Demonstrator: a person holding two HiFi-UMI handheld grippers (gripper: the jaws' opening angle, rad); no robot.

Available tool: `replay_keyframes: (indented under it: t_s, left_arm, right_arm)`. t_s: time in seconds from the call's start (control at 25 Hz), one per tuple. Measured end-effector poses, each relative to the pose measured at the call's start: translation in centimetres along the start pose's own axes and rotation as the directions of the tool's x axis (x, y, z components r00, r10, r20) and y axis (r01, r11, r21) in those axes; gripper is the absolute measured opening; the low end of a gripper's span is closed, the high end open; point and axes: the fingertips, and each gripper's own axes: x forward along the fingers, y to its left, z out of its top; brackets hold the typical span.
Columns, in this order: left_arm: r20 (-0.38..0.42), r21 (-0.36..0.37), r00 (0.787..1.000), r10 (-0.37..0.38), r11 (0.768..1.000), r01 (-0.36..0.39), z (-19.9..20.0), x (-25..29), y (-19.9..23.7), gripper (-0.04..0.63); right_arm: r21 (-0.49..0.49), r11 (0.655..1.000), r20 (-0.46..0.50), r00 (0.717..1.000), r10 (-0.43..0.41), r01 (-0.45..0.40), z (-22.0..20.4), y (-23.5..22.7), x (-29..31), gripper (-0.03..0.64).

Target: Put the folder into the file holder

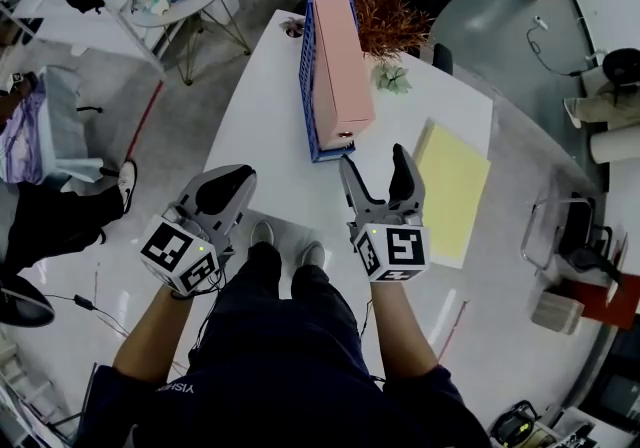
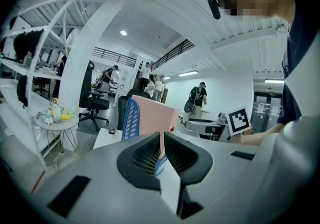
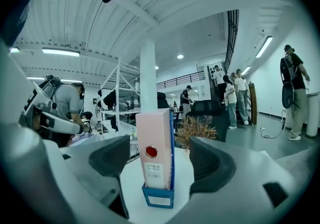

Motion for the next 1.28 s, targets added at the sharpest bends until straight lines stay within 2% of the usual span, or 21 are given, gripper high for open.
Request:
replay_keyframes:
  t_s: [0.52, 0.92, 1.28]
  left_arm:
    - [0.014, 0.022, 1.000, 0.000, 1.000, 0.000, 0.4, 1.2, -3.3, 0.049]
    - [0.030, 0.037, 1.000, 0.000, 0.999, -0.001, 1.2, 2.0, -4.7, 0.049]
    - [0.043, 0.053, 0.999, -0.005, 0.999, 0.002, 2.0, 2.5, -5.8, 0.049]
  right_arm:
    - [0.021, 0.996, -0.018, 0.996, 0.092, -0.092, -0.3, -1.6, -4.5, 0.350]
    - [0.048, 0.991, -0.010, 0.992, 0.125, -0.125, 0.0, -2.9, -6.4, 0.291]
    - [0.043, 0.987, 0.001, 0.988, 0.157, -0.157, 0.8, -3.0, -7.6, 0.202]
